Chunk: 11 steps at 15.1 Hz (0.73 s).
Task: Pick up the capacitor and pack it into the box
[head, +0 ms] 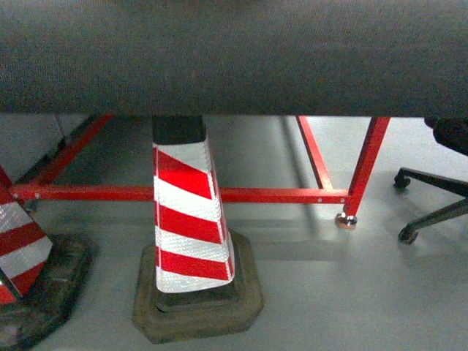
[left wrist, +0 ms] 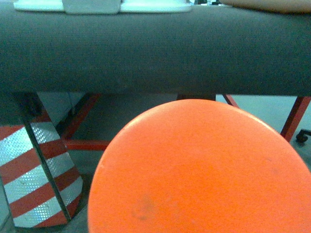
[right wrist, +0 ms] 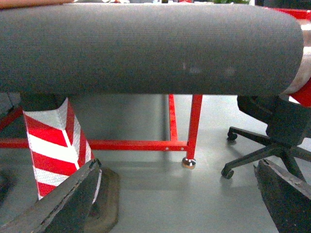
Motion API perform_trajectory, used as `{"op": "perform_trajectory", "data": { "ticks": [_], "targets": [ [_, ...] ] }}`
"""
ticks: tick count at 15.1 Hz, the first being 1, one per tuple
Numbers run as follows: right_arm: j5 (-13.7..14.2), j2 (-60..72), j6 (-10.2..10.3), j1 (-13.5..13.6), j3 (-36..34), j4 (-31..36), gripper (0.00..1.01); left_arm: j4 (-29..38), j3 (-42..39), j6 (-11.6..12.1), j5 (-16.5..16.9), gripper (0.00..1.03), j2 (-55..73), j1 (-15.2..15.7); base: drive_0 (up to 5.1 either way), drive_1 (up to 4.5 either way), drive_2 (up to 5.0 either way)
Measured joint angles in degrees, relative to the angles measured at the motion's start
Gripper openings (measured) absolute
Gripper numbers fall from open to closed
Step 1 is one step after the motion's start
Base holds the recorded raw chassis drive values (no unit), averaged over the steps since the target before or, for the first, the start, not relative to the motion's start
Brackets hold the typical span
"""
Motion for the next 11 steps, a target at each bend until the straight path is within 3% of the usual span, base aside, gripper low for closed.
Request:
{"op": "perform_trajectory", "data": {
  "ticks": [11],
  "targets": [
    [-0.07, 0.00, -0.13, 0.00, 0.00, -0.02, 0.98, 0.02, 0.00, 0.02, -0.02, 0.44, 0.00, 0.00, 0.0, 0.00, 0.0]
  ]
}}
